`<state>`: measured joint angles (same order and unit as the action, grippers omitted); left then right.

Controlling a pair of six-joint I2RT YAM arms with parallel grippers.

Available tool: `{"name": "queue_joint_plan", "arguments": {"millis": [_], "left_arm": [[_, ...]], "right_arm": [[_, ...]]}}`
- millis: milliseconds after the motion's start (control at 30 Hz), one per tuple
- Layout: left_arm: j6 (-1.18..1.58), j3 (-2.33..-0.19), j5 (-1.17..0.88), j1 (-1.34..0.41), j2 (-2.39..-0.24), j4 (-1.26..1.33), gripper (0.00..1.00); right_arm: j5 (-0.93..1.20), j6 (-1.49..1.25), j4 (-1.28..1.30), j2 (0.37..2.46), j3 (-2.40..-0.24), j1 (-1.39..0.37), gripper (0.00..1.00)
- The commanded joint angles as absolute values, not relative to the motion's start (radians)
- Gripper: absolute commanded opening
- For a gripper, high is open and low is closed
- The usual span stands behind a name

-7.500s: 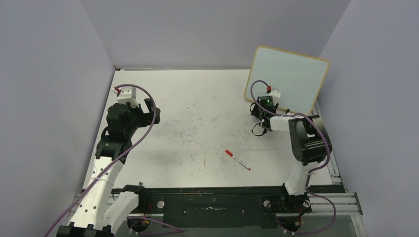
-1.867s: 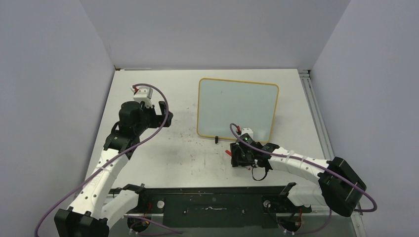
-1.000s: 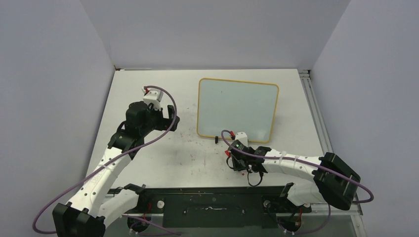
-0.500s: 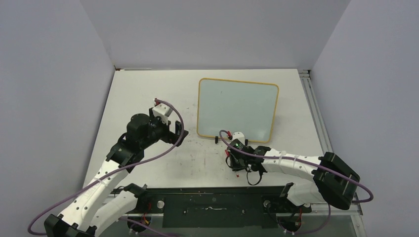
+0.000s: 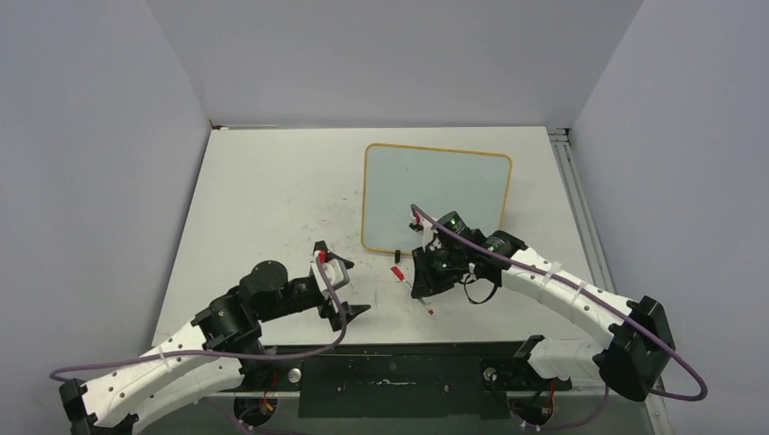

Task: Write a sentence on the whiteboard
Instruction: Open the whiteboard marker at the center of the board.

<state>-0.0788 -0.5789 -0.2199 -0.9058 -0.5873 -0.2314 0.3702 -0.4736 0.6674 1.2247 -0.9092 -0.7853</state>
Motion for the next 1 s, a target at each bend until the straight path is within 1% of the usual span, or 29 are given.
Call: {"name": "queue_joint_plan", "arguments": {"millis": [0,133,300,500,600,633,967], "left_arm": [[-0.181,-0.568,-0.066,-1.076,-0.572,-0.215,0.98],[-0.215,-0.565,0.021,-1.233,-0.600,-0.243,0.99],[-0.240,-0.560,0.094,-1.360,-0.655,-0.251,1.00],[-0.268,-0.577,0.193,-1.464,-0.746,-0.259,0.86],[-0.274,-0.575,0.231,-1.489,-0.760,-0.248,0.83],[-0.275,-0.575,0.239,-1.495,-0.763,-0.247,0.83],[-0.269,-0.591,0.264,-1.547,-0.838,-0.258,0.64]], "right_arm": [[0.639,-0.385,0.865,1.226,-0.983,-0.786,0.05],[0.785,-0.376,0.898,1.215,-0.973,-0.788,0.05],[0.889,-0.345,0.957,1.227,-0.984,-0.795,0.05],[0.942,-0.319,0.994,1.257,-1.023,-0.844,0.05],[0.950,-0.323,0.978,1.275,-1.035,-0.862,0.05],[0.956,-0.324,0.970,1.282,-1.036,-0.865,0.05],[1.000,-0.345,0.918,1.321,-1.050,-0.895,0.05]]}}
